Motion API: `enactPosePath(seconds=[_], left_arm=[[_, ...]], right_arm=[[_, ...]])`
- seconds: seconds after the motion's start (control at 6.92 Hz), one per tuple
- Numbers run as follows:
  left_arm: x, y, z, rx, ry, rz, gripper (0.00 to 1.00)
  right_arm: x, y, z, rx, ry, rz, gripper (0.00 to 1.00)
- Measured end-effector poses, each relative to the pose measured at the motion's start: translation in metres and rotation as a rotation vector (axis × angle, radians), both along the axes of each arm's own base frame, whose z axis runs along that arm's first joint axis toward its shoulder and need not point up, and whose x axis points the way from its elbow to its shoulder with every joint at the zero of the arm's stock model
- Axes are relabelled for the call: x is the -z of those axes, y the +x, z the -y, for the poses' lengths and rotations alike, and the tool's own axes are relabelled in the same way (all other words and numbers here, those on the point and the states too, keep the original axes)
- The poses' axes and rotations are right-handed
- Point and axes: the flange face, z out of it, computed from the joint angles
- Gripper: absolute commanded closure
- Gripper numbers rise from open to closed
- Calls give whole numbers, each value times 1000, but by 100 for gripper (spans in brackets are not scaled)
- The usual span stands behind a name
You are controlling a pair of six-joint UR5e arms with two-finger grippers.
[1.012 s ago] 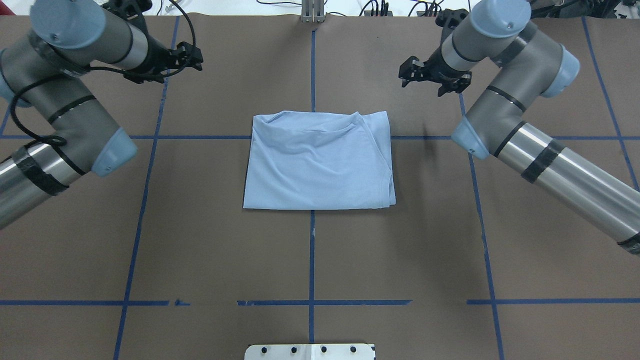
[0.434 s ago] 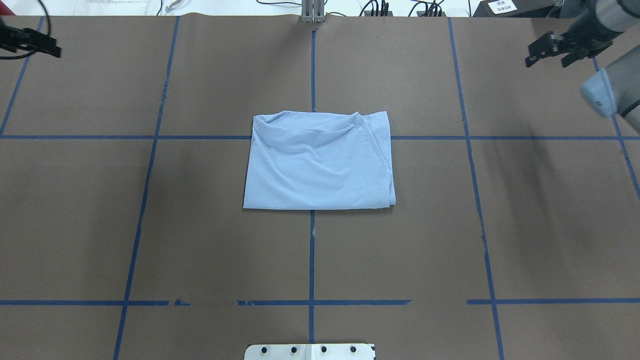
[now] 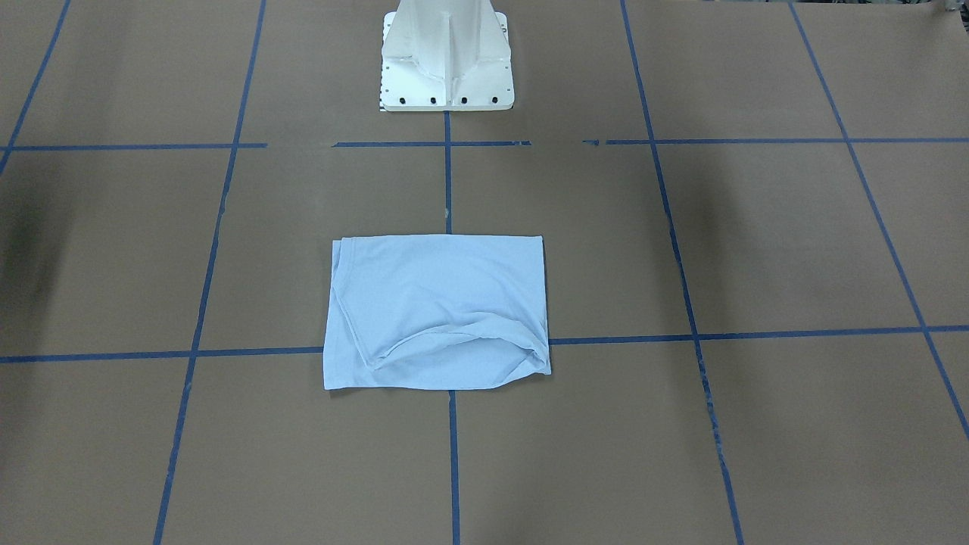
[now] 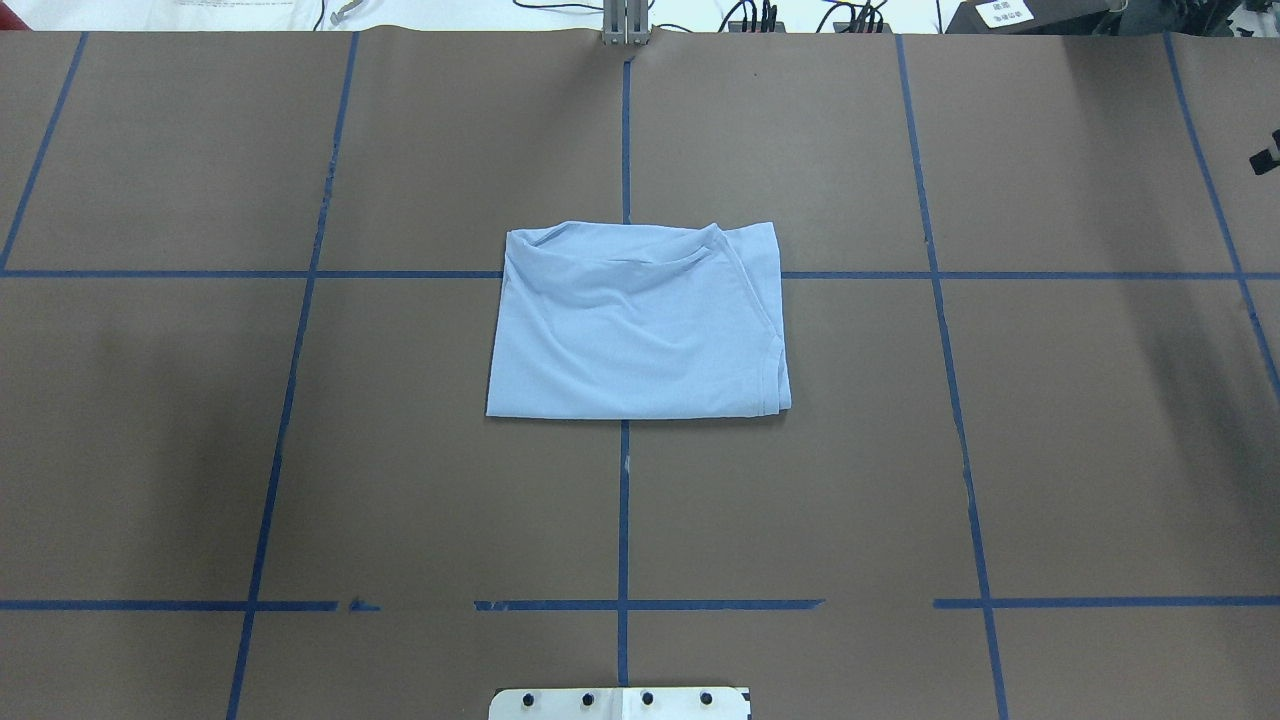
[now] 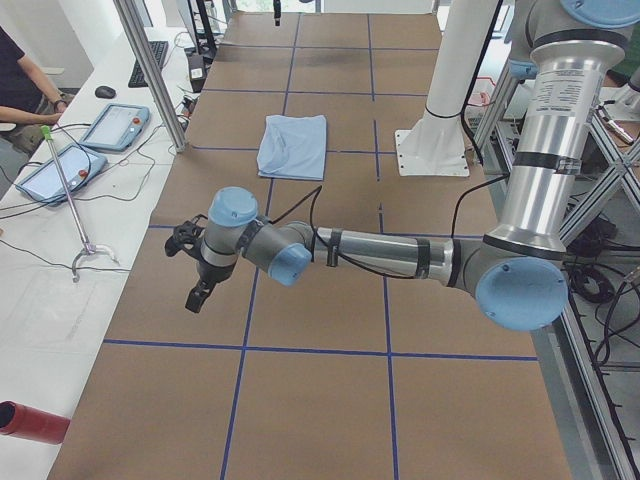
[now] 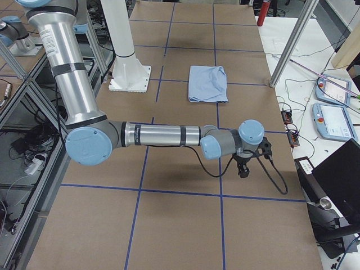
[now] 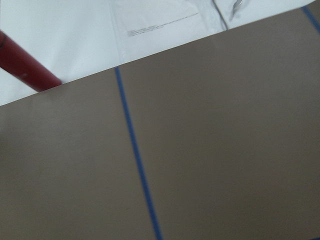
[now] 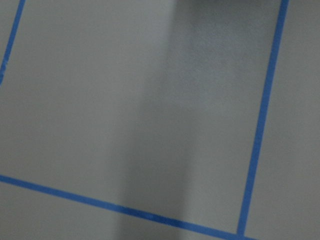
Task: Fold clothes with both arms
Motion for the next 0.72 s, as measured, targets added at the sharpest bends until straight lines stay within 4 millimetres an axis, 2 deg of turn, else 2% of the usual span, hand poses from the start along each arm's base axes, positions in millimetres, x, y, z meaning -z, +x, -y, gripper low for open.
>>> enactPosePath(seconds=[0.14, 0.43, 0.72], left_arm=[[-25, -10, -25, -47, -11, -16, 0], [-62, -14, -64, -40, -35, -39, 0], [-78, -16, -85, -8, -76, -46, 0]], right_arm=[[-22, 18, -30, 5, 2, 13, 0], [-48, 30, -94, -4, -20, 13, 0], [-59, 31, -120, -18, -69, 34, 0]])
